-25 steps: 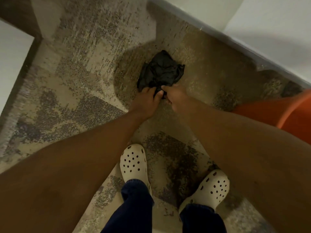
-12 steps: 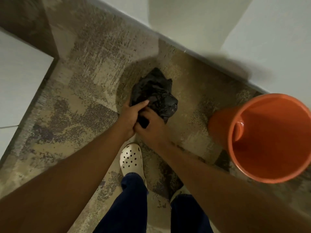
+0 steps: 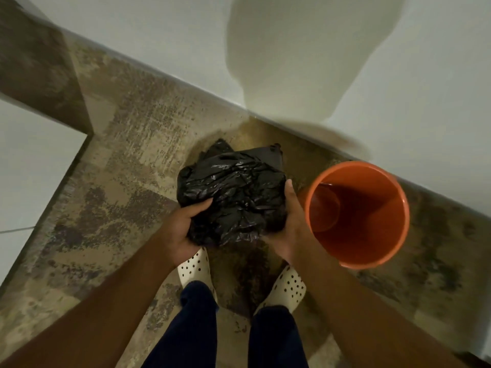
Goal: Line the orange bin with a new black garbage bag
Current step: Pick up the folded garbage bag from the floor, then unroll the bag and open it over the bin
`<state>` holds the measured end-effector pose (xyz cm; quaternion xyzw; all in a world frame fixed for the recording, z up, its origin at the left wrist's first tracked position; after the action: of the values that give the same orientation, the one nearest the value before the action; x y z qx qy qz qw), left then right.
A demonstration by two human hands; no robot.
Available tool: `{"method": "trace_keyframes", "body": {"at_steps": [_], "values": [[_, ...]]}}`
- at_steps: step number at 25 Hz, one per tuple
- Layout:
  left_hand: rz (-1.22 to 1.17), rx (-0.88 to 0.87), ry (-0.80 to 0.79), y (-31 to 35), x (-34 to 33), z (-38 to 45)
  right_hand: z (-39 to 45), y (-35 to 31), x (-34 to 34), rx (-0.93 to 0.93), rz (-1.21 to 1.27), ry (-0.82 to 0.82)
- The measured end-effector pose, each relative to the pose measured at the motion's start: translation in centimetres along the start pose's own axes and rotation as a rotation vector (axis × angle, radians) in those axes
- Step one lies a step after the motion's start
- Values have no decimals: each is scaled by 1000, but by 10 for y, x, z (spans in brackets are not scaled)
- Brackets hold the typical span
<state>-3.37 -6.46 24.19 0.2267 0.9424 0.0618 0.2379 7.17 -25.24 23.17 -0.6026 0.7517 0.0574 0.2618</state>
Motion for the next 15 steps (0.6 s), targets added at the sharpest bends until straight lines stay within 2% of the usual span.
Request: {"method": "trace_keyframes", "body": {"at_steps": [2, 4, 6, 7, 8, 9, 10, 11, 12, 14, 15], "values": [[59, 15, -18, -9, -10, -8, -10, -15, 5, -30, 26, -76], [113, -3, -4, -15, -23, -10, -15, -31, 9, 13, -15, -33], [182, -126, 64, -18, -37, -9, -20, -43, 13, 82, -8, 31], [260, -250, 152, -19, -43, -10, -23, -49, 16, 127, -12, 51], [411, -424, 324, -18, -49, -15, -26, -54, 20, 175, -20, 59], [614, -644, 505, -18, -58, -23, -31, -58, 24, 217, -34, 61], [825, -887, 596, -21, -69, -33, -37, -61, 27, 247, -55, 66], [979, -1087, 548, -27, -86, -41, -42, -63, 30, 265, -77, 68], [1075, -1159, 395, -36, -104, -45, -46, -65, 32, 270, -90, 48], [1147, -964, 87, -61, -139, -47, -59, -65, 35, 235, -77, -8], [1160, -869, 7, -72, -152, -45, -65, -65, 35, 208, -61, -32]]}}
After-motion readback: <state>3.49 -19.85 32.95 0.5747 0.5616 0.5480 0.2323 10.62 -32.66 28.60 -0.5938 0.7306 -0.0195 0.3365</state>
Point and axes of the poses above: each hand's wrist, its own z-axis towards the middle knuckle, its own x-axis out of the back of the hand, y = z × x, the point moved 2 cm from there along z, towards the middle knuckle
